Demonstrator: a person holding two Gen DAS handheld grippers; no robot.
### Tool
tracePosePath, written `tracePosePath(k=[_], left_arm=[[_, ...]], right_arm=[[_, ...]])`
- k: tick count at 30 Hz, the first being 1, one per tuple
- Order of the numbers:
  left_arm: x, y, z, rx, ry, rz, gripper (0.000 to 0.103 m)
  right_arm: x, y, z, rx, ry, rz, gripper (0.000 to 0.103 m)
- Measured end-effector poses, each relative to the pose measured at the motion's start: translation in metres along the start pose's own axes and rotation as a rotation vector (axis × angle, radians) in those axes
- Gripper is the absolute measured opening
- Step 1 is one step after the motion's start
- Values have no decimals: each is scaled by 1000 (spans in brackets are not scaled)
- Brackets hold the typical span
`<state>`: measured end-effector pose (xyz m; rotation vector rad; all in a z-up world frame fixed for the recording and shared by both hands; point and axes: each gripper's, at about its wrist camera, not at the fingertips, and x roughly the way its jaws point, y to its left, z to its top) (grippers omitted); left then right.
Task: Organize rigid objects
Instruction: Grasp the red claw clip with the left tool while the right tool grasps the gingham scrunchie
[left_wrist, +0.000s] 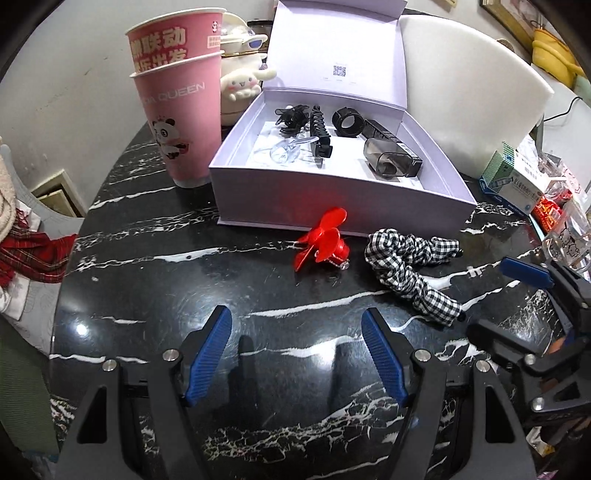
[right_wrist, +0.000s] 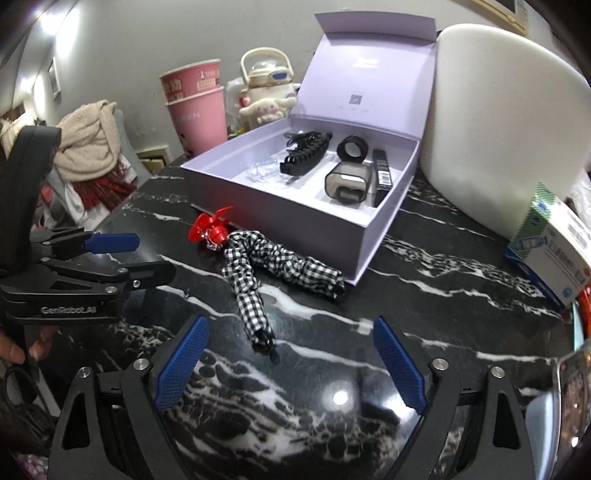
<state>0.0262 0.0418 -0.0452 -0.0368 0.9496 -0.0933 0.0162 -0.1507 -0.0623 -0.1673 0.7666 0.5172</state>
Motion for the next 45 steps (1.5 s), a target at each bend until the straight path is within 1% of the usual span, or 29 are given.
tracePosePath(k=[5,8,12,18,20,22,23,24,25,26,28,30,35,42,43,44,45], left_arm=[[3,3,9,10,-11,-7,73],[5,5,14,20,-17,-18,73],[9,4,21,42,-20,-21,73],[19,5,30,59,-17,-19,73],[20,3,32,70,-22,-29,73],[22,2,35,80,-26,-42,73],[24,1,36,85,-25,-47,73],[25,0,36,88,-23,-47,73],[27,-1,37,90,-21,-47,73],[29,-2,37,91,-20,-48,73],[29,-2,38,93,-24,-59,73],[29,-2,38,93,-35,-76,73],[30,-9,41,114,-60,-77,73],[38,-22,39,161,-43,-72,72],[40,-23,39,166,-41,-71,71],[41,-25,38,169,-41,-72,66],[42,-25,38,170,-38,-69,58]], right_arm=[[16,-1,13,-20,24,10,96],[25,-5,22,-20,41,34,96],[38,-7,28,-29,67,44,96],[48,-6,29,-32,106,106,95],[50,-4,28,-43,115,117,87],[49,-2,26,-74,108,85,74],[49,0,26,-87,104,76,70],[48,1,25,-98,99,64,58],[47,1,24,-110,94,46,44],[46,1,24,-116,91,40,41],[44,-1,23,-116,90,38,29],[42,-3,22,-112,89,39,27],[36,-8,15,-89,87,36,26],[29,-20,5,-48,91,12,26],[28,-22,3,-42,90,8,26],[27,-24,1,-36,90,4,26],[26,-25,1,-33,90,2,26]])
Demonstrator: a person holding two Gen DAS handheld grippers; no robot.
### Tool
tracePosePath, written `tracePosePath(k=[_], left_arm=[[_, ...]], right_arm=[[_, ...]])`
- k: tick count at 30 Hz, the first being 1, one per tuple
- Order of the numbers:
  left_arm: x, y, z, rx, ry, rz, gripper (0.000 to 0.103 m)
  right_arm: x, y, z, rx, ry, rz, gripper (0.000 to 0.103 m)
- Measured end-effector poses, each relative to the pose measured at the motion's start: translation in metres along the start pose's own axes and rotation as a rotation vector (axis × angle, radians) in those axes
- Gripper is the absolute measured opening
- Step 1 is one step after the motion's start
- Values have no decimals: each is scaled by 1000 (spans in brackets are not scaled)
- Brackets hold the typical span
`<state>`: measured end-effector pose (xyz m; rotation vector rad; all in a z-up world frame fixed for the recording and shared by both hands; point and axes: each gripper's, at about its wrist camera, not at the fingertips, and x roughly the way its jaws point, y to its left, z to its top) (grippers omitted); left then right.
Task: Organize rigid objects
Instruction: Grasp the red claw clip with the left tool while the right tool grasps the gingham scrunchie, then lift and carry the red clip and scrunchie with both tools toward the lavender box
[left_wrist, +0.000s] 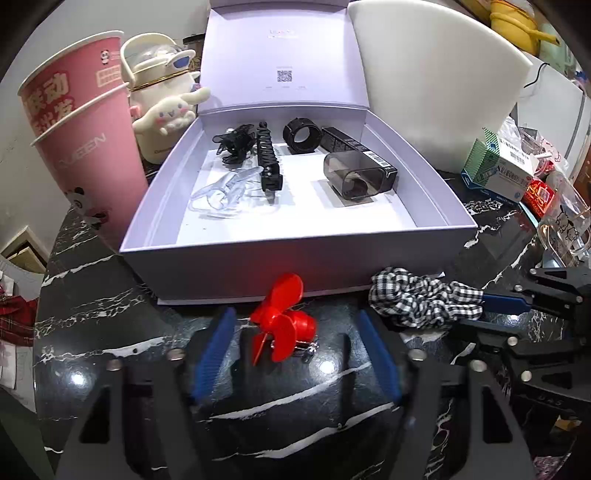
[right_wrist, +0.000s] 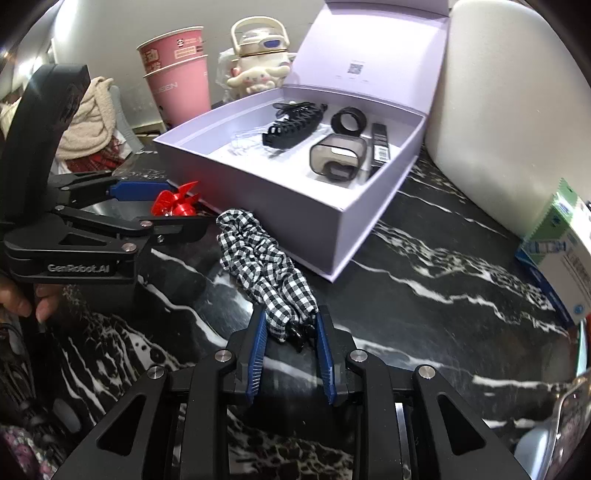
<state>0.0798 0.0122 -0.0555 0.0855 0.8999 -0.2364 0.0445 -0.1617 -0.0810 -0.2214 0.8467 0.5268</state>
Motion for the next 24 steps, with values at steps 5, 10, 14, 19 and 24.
tracePosePath(k=[5,10,14,19,24], left_arm=[[7,-1,-1,-15,32,-9,35],[2,-7,-7,0,35,-15,35],[-5,-9,-15,-4,40,-16,35],[-17,-12,-31,-7,44,-14,35],[-25,-12,-39,-10,43,-10,35]], right_arm=[[-4,-3,-4,17,-2,-9,26],[-7,-1,-6,18,1,-13,26],[-10,4,-8,10,10,-11,26],[-16,16,-16,-11,28,5,26],[-22,25,-21,-26,29,30,30]])
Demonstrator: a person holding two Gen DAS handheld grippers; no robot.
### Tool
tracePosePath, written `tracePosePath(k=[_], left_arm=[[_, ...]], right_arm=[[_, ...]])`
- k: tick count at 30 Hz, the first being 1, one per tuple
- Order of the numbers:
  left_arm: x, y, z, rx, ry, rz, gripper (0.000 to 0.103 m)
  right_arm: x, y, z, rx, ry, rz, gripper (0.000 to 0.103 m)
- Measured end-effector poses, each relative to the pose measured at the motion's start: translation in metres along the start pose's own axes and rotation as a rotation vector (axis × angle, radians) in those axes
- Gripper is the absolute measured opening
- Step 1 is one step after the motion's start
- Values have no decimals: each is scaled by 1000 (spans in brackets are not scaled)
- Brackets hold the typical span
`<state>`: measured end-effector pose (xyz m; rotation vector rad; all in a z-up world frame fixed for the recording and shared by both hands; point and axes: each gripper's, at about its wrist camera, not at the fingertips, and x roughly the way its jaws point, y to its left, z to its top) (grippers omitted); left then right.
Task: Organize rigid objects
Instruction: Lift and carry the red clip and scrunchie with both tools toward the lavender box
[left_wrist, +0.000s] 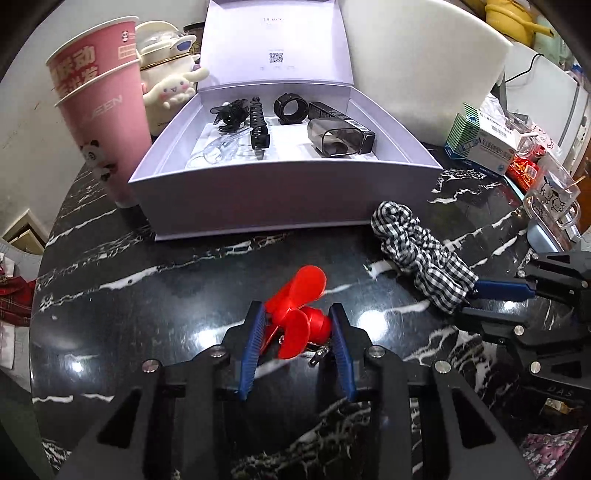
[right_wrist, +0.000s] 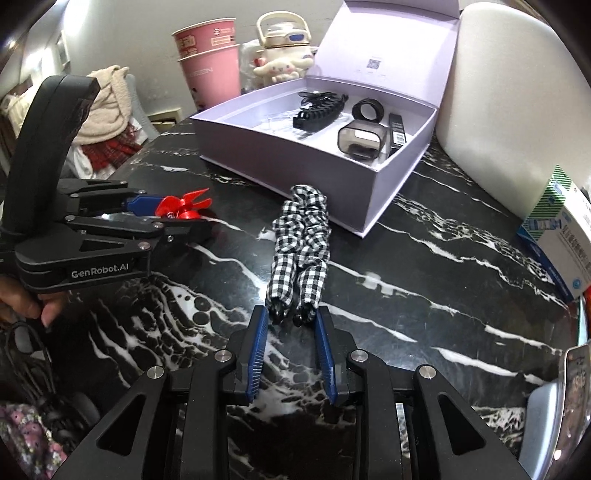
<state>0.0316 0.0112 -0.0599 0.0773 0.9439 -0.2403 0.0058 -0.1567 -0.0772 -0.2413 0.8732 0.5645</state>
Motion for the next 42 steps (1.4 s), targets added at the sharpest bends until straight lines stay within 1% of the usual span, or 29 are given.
tracePosePath(k=[1,2,3,6,7,10,13,14,15,16,18,21,27,29,31,34,38,42], left_arm=[[-1,0,-1,-3,-2,1,35],[-1,0,-1,-7,-4,1,35],[-1,1,-1,-13,-6,1,35],[-1,3,-1,-29,-9,-3,35],[-2,3,-1,-33,-9,-4,35],[-2,4,-1,-44,-10,-1,35],[-3,5,-1,-46,-6,8,35],[-4,5,-2,-47,-5,13,35],[-4,6,-2,-51,-3,17,35],[-4,7,-2,-55,-2,18,35],[-4,9,-2,-69,-2,18,35],[-4,8,-2,-76,-4,24,35],[-8,6,-3,-71,-9,22,35],[-11,4,-3,-65,-15,23,35],[-13,2,-2,-58,-21,24,35],[-19,-2,-2,-43,-33,25,35],[-26,-10,-2,-19,-48,25,35],[-32,-17,0,-1,-59,15,35]], right_arm=[[0,0,1,1,-4,-7,44],[0,-2,2,14,-13,-21,55],[0,-3,4,25,-22,-25,70],[4,-7,12,42,-50,-5,73],[7,-7,14,32,-46,-8,75],[21,-5,21,5,-22,-19,75],[28,-2,28,0,-26,-3,75],[29,0,28,-8,-29,-9,75],[30,2,29,-24,-33,-23,64],[29,6,27,-54,-45,-50,43],[27,9,26,-70,-52,-38,26],[25,11,24,-75,-51,-38,25],[19,6,21,-46,-52,-12,24],[15,5,20,-28,-55,24,24],[10,6,17,-18,-62,37,24],[3,9,15,-34,-73,16,24],[-8,10,13,-21,-84,45,24],[-19,14,10,-37,-93,14,24]])
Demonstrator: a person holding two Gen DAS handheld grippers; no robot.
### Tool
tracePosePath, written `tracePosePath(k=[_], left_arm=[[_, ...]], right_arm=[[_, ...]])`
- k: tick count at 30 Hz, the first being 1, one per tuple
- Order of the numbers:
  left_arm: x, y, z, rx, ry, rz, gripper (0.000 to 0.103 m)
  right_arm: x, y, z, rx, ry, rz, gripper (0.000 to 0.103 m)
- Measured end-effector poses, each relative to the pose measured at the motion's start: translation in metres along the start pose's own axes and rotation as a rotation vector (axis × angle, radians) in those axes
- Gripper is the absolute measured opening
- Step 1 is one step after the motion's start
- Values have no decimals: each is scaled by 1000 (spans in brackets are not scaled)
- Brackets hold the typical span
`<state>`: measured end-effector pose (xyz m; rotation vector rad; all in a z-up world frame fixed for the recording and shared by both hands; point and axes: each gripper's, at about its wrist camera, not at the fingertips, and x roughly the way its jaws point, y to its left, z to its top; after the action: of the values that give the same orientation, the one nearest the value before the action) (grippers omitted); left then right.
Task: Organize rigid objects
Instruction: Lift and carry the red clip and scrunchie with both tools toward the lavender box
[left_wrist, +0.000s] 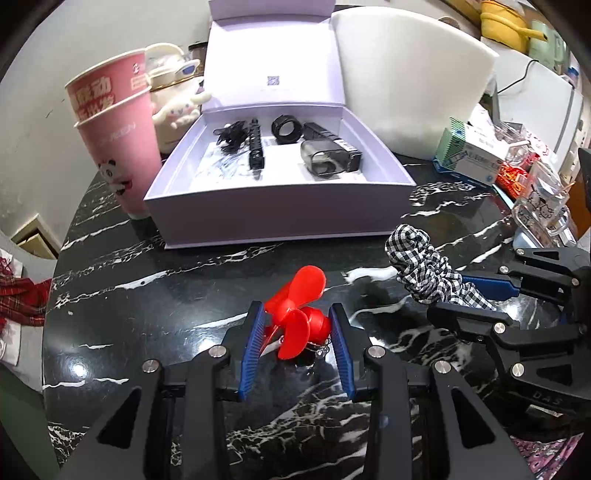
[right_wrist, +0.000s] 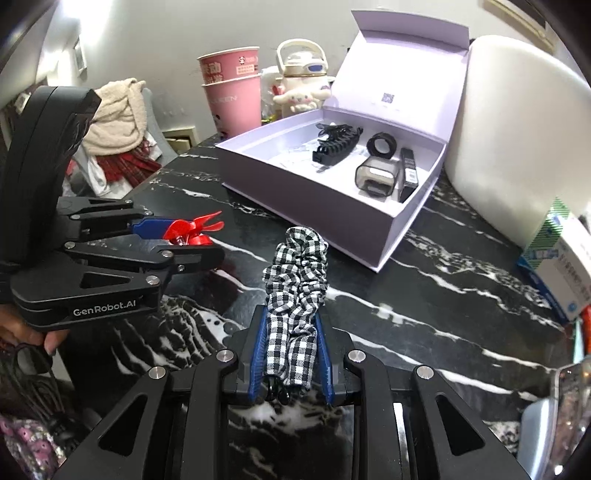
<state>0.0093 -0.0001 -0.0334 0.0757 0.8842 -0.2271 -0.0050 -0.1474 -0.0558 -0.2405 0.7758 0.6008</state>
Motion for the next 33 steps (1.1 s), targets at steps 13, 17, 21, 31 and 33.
tracePosePath(k=[13,17,21,31,33], left_arm=[[-25,-22,19,40,-45,-64,35],[-33,-23,27,52,-68,-49,35],[-43,-24,39,67,-103,-34,35],[-59,-23,66,92,-167,-7,35],[-60,-21,71,88,-169,-25,35]], right_arm=[[-30,-1,0,0,-44,-28,24],[-40,-3,6,-12,-75,-28,24],[-47,-4,14,-23,-100,-42,24],[-60,-6,44,-55,-162,-58,24],[-61,-6,50,-59,-170,-51,24]])
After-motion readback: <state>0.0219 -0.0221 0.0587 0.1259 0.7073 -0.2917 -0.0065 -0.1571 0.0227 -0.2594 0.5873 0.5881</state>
